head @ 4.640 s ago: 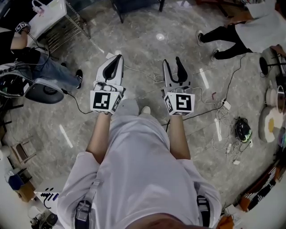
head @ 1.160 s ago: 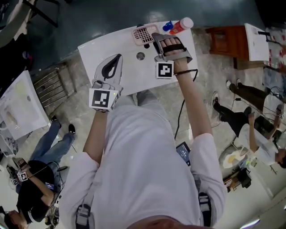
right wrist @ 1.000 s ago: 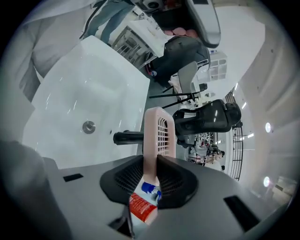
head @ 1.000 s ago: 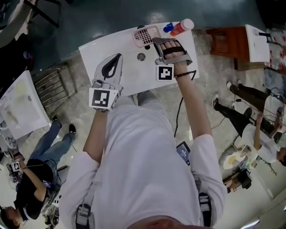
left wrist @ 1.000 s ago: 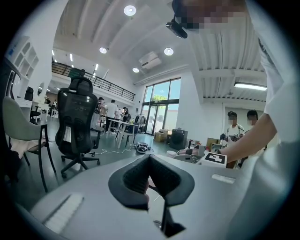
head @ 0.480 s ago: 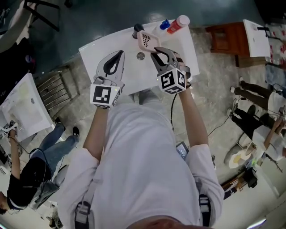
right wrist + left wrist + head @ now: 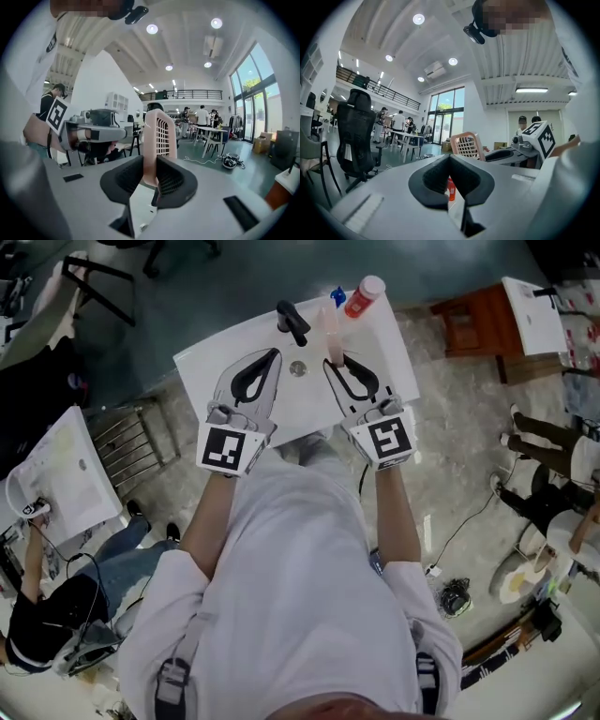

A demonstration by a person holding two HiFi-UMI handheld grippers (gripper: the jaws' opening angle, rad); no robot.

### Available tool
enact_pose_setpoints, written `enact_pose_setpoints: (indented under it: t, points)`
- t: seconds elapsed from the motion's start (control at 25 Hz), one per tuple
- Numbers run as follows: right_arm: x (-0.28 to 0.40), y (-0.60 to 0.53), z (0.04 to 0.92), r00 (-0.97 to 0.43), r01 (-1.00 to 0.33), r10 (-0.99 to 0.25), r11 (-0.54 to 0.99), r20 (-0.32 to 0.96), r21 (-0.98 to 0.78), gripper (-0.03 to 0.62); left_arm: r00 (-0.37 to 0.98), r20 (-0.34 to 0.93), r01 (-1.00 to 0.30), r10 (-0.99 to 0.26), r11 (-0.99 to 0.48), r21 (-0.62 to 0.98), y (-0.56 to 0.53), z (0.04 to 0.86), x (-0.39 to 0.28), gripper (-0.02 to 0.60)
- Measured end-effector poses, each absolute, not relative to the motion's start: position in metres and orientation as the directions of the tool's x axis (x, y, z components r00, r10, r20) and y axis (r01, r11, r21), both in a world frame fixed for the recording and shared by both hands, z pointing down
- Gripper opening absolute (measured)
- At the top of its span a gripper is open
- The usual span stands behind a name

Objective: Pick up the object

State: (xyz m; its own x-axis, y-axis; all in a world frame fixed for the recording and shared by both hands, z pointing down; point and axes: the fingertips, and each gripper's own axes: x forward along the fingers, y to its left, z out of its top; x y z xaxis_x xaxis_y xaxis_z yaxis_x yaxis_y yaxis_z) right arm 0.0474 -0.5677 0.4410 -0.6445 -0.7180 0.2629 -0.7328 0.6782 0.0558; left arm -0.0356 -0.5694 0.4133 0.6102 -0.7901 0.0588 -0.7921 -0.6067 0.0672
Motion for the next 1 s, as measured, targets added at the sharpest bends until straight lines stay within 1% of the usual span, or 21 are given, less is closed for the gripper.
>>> enact_pose_setpoints:
  t: [0.2,0.44,0.76,1.0]
  points:
    - [0.058,-0.562,0.391,-0.62,-0.778,-0.774,0.628,0.128,0.03,0.086,0.631,0.035,-0.775,-0.775,-0.63,0.045,-0.565,0.389,-0.024,0.0]
    - [0.078,-0.56,0.344,-0.529,-0.849,-0.849,0.529,0.002,0.016,0.084,0.64,-0.002,-0.768,-0.768,-0.64,0.037,-0.564,0.364,-0.018,0.0]
    - [0.09,-0.568,0.334,-0.474,-0.881,-0.88,0.474,-0.028,0.018,0.071,0.642,-0.013,-0.766,-0.767,-0.642,0.024,-0.571,0.353,-0.015,0.0]
    - [0.093,-0.567,0.332,-0.468,-0.884,-0.883,0.468,-0.04,0.012,0.069,0.649,-0.01,-0.76,-0.761,-0.649,0.018,-0.575,0.351,-0.011,0.0]
